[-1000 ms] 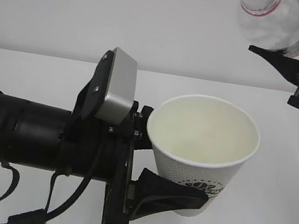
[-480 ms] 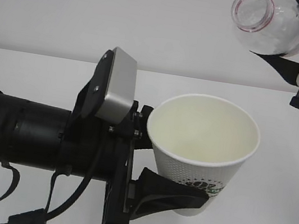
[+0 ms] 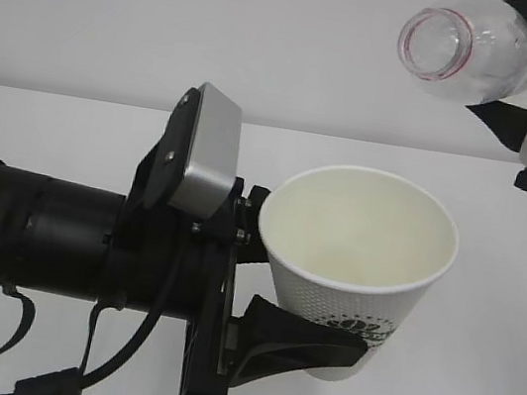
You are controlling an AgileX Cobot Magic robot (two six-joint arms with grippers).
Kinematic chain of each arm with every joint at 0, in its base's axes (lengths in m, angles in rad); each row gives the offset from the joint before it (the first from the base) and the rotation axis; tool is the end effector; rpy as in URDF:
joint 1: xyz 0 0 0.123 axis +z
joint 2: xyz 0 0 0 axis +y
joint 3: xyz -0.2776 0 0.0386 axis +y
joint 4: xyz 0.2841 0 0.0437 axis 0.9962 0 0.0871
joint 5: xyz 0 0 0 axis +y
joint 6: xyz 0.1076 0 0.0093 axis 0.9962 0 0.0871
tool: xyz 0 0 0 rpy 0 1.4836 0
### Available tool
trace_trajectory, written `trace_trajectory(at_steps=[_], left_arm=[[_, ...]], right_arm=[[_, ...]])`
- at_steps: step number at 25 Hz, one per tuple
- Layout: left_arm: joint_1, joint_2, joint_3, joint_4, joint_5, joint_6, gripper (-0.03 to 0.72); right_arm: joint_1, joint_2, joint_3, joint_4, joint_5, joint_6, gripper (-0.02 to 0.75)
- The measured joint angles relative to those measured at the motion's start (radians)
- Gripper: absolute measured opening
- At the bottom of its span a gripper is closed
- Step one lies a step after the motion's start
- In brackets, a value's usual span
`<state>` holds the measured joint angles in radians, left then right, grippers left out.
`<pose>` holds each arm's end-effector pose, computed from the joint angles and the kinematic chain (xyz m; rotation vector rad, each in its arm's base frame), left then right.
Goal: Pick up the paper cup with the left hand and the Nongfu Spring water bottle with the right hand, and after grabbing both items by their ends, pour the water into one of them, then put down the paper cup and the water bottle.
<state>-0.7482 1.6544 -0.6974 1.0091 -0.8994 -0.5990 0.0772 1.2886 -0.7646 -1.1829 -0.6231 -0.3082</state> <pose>0.1996 -0.2829 0.1670 1.2920 1.4079 -1.0560 0.3118 0.0826 0.2805 -1.4517 0.9588 -0.4914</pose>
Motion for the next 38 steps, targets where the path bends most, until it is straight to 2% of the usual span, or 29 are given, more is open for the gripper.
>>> trace_trajectory(at_steps=[38], left_arm=[[0.000, 0.000, 0.000, -0.024, 0.000, 0.000, 0.525]], right_arm=[[0.000, 0.000, 0.000, 0.000, -0.035, -0.203, 0.484]])
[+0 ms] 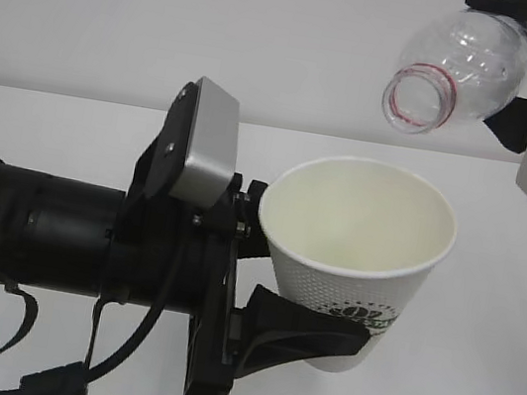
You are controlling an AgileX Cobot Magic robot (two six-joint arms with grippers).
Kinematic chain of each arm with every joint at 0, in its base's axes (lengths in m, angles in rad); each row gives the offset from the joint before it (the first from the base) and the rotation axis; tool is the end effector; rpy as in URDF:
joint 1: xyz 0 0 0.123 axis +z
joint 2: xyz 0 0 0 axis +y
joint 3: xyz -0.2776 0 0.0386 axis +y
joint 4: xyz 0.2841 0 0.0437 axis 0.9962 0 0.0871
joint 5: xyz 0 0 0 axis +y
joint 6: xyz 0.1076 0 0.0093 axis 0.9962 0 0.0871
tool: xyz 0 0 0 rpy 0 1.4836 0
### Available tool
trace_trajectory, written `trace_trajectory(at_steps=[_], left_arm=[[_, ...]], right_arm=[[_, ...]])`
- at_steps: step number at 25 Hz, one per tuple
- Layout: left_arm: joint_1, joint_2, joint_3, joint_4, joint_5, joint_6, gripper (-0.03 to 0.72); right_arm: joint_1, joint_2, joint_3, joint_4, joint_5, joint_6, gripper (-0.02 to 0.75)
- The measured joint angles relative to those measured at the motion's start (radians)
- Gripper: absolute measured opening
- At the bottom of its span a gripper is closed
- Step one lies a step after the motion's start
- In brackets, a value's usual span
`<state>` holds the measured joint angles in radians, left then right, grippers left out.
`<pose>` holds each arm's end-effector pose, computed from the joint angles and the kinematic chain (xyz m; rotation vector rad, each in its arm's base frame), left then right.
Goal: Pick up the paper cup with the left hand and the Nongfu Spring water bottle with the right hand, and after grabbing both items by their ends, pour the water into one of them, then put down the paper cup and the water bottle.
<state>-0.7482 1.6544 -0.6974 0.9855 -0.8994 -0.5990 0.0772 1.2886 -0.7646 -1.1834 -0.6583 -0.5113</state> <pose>0.2013 -0.2830 0.1680 1.2653 1.4170 -1.0585 0.3100 0.0853 0.2825 -1.5482 0.7842 -0.6199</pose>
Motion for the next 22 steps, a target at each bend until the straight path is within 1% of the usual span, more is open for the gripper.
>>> trace_trajectory(at_steps=[3, 22], left_arm=[[0.000, 0.000, 0.000, -0.015, 0.000, 0.000, 0.524], [0.000, 0.000, 0.000, -0.015, 0.000, 0.000, 0.523]], right_arm=[[0.000, 0.000, 0.000, 0.000, -0.009, -0.005, 0.484], [0.000, 0.000, 0.000, 0.000, -0.009, -0.023, 0.483]])
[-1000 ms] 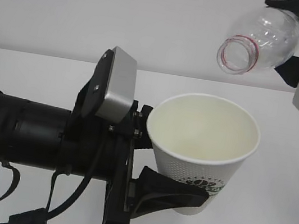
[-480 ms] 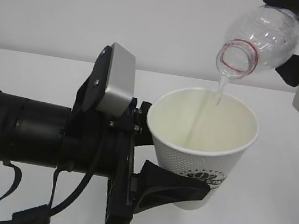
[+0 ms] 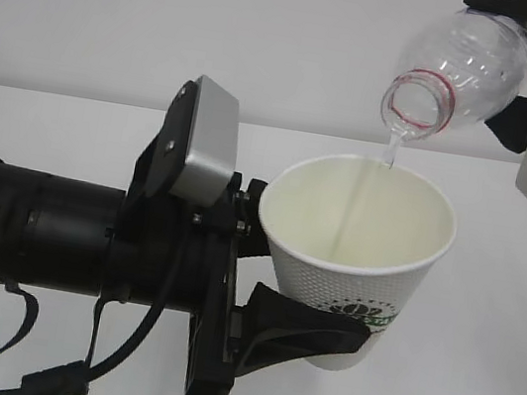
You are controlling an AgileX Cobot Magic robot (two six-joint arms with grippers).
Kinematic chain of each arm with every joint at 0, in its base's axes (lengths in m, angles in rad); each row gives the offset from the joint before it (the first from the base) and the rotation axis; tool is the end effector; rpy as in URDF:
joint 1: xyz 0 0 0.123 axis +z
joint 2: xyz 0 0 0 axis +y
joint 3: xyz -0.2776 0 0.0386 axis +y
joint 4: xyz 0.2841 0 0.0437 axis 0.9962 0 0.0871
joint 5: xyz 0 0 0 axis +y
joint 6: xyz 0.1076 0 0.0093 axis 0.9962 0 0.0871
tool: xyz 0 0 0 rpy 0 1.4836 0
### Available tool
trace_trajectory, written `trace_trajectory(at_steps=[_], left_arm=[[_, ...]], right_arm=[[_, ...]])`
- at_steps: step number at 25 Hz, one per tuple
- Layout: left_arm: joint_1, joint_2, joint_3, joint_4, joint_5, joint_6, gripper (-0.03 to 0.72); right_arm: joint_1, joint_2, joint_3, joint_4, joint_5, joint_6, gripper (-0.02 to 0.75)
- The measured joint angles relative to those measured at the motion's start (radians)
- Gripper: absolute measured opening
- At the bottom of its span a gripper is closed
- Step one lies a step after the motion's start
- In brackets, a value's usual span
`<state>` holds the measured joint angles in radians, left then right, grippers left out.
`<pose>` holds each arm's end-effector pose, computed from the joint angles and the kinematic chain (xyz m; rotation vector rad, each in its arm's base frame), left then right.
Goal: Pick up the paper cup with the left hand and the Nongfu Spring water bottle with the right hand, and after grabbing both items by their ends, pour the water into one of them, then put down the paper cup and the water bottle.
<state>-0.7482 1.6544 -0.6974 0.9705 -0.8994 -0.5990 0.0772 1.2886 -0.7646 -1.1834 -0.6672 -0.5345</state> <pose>0.2024 -0.2830 0.1687 1.2483 1.4227 -1.0600 0.3095 0.0859 0.2830 -1.5567 0.7596 -0.6320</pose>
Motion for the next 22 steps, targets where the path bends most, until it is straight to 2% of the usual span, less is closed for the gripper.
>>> trace_trajectory(at_steps=[22], left_arm=[[0.000, 0.000, 0.000, 0.037, 0.013, 0.000, 0.522]], right_arm=[[0.000, 0.000, 0.000, 0.000, -0.001, 0.000, 0.483]])
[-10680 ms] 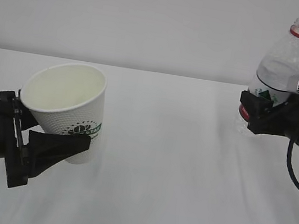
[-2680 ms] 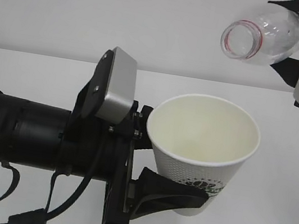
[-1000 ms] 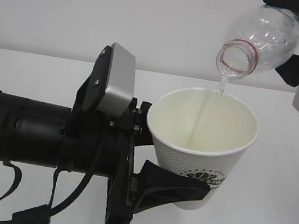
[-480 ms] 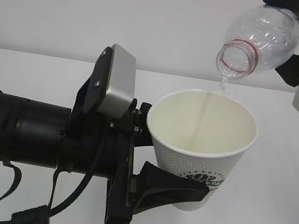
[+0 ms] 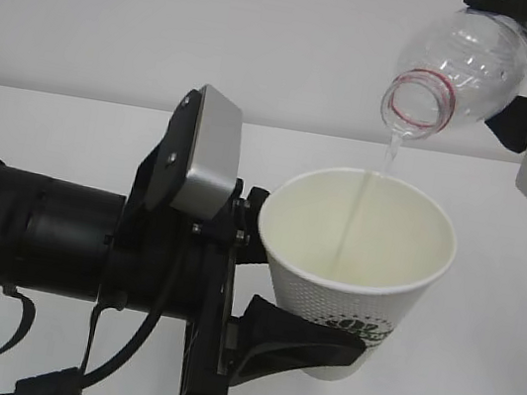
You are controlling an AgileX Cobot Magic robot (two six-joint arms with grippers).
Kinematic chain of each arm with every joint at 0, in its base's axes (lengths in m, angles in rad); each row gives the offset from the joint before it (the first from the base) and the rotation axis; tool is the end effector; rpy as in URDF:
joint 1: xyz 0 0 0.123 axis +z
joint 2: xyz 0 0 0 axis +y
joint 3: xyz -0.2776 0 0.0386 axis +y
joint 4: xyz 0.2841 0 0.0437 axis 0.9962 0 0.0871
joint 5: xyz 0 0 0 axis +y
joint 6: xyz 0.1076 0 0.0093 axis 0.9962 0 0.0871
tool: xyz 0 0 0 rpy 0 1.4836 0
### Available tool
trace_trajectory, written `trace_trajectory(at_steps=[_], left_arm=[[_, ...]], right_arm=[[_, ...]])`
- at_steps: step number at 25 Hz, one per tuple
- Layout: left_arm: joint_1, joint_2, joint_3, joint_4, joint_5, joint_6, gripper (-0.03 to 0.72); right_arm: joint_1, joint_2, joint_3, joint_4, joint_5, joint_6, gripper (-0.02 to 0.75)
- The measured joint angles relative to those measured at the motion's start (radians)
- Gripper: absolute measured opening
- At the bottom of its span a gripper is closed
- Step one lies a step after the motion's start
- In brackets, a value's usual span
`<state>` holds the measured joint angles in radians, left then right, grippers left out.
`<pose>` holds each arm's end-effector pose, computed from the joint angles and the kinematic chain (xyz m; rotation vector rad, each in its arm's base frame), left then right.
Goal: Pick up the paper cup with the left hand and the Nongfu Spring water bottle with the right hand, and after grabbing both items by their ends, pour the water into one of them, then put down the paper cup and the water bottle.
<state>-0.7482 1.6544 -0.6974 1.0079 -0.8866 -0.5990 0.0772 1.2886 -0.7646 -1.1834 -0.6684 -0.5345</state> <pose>0.2005 -0.2826 0.1659 1.2928 1.4188 -1.0448 0.3095 0.0860 0.2831 -1.5564 0.7585 -0.6313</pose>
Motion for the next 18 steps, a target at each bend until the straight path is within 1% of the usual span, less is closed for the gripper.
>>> trace_trajectory(at_steps=[18], left_arm=[[0.000, 0.000, 0.000, 0.000, 0.008, 0.000, 0.519]], right_arm=[[0.000, 0.000, 0.000, 0.000, -0.001, -0.002, 0.483]])
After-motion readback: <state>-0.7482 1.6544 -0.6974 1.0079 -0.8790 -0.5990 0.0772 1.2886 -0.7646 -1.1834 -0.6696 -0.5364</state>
